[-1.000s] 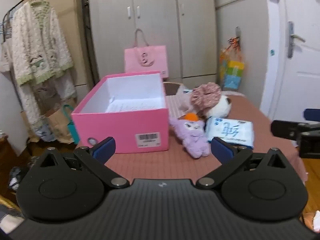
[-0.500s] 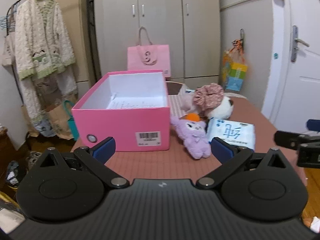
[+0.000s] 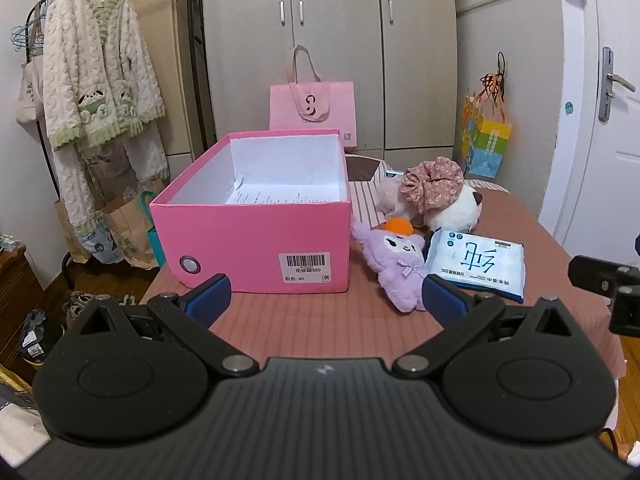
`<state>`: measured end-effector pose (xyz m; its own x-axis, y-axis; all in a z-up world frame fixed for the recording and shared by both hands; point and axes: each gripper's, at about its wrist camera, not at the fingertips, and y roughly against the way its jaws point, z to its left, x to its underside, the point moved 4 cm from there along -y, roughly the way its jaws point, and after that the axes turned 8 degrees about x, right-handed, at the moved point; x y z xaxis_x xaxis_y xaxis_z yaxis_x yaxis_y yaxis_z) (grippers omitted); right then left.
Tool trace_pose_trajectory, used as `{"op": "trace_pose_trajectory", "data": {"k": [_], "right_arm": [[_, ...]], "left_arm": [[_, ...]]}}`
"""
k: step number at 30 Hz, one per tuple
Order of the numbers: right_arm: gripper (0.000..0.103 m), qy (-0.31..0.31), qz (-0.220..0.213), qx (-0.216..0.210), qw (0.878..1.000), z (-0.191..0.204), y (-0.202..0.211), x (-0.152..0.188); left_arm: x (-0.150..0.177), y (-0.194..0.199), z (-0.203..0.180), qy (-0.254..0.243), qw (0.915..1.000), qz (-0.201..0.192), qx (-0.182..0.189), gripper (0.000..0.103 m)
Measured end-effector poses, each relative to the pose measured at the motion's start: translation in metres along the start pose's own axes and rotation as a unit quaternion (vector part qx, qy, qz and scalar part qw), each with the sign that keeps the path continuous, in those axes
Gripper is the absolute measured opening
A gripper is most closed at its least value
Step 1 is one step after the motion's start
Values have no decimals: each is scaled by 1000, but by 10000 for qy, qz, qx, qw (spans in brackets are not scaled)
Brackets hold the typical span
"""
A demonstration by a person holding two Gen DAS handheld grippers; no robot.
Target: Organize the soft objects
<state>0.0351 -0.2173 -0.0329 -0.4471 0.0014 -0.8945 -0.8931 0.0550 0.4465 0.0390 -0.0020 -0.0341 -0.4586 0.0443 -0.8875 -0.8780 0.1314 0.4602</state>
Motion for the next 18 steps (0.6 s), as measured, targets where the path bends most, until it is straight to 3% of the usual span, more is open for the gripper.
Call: {"op": "trace_pose_trajectory", "data": {"k": [7,18], "right_arm": [[98,-23,-7,-7,10000,0,0,1],[98,-15,7,-53,10000,0,0,4]], "left_arm": [[0,7,0,-13,9996,-196,192,103],[3,7,-2,-67,9998,-159,135,103]]}}
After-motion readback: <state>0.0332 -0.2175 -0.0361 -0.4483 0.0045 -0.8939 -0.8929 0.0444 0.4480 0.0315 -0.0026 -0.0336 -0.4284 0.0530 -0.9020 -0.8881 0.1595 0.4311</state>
